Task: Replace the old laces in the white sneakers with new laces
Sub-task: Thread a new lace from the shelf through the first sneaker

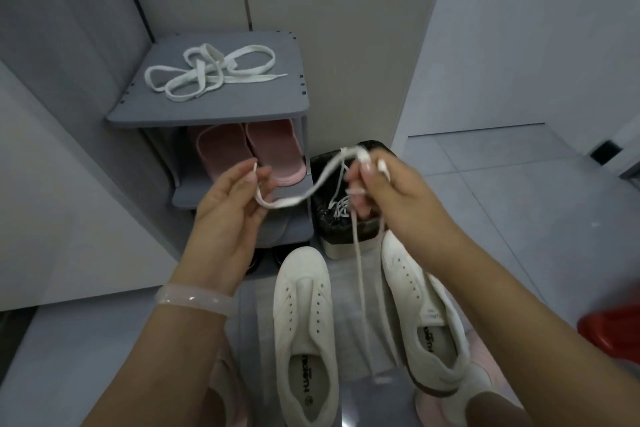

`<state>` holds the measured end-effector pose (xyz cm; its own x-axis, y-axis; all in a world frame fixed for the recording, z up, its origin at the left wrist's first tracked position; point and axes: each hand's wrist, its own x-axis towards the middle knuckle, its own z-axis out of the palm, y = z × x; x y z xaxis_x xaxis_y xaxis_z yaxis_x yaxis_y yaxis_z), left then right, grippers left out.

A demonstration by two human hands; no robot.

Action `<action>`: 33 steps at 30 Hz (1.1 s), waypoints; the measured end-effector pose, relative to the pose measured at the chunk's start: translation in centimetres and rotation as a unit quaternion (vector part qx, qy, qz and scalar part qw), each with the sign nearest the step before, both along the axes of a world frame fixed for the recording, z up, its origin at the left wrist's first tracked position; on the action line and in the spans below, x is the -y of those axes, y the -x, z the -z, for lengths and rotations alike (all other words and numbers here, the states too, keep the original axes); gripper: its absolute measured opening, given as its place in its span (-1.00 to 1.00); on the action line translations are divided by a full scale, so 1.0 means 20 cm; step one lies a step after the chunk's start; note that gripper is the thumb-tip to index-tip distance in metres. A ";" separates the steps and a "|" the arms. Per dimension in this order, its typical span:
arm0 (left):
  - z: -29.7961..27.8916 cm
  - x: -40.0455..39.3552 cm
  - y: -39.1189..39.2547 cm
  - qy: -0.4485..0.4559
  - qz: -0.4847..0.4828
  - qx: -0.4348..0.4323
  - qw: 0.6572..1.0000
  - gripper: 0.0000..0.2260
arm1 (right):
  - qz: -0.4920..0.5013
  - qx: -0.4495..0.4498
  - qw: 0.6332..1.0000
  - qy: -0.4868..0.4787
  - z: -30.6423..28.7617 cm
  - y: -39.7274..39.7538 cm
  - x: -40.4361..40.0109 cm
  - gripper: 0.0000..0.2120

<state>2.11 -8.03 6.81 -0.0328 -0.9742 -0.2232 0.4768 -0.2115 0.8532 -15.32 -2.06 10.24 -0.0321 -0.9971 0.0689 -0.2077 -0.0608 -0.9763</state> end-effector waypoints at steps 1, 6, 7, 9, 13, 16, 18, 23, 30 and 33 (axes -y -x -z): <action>-0.02 0.00 -0.02 0.021 -0.007 -0.006 1.000 -0.81 | 0.000 -0.003 0.999 0.049 -0.04 -0.03 0.04 -0.76; -0.06 0.00 -0.10 0.094 -0.051 -0.018 0.994 -0.81 | 0.016 -0.045 0.981 0.188 -0.12 -0.12 0.17 -0.77; -0.07 0.01 -0.12 0.105 -0.053 -0.018 0.993 -0.81 | 0.017 -0.055 0.977 0.206 -0.14 -0.13 0.18 -0.78; -0.07 0.01 -0.15 0.125 -0.055 -0.012 0.991 -0.81 | 0.016 -0.060 0.970 0.237 -0.21 -0.14 0.22 -0.79; -0.06 0.00 -0.18 0.141 -0.062 0.036 0.987 -0.79 | 0.010 -0.049 0.963 0.264 -0.31 -0.18 0.31 -0.80; -0.05 0.01 -0.18 0.135 -0.066 0.047 0.987 -0.78 | -0.008 -0.045 0.978 0.202 -0.20 -0.19 0.32 -0.78; -0.05 0.01 -0.19 0.137 -0.064 0.023 0.988 -0.79 | -0.011 -0.082 0.985 0.154 -0.09 -0.20 0.29 -0.76; -0.05 0.01 -0.21 0.141 -0.068 -0.012 0.988 -0.80 | -0.012 -0.015 0.994 0.105 0.03 -0.21 0.25 -0.76; -0.06 0.01 -0.20 0.111 -0.054 -0.031 0.992 -0.80 | -0.048 -0.032 0.998 -0.041 0.14 -0.16 0.30 -0.73; -0.05 0.01 -0.18 0.100 -0.046 -0.014 0.994 -0.79 | -0.052 -0.149 0.982 -0.103 0.25 -0.11 0.30 -0.73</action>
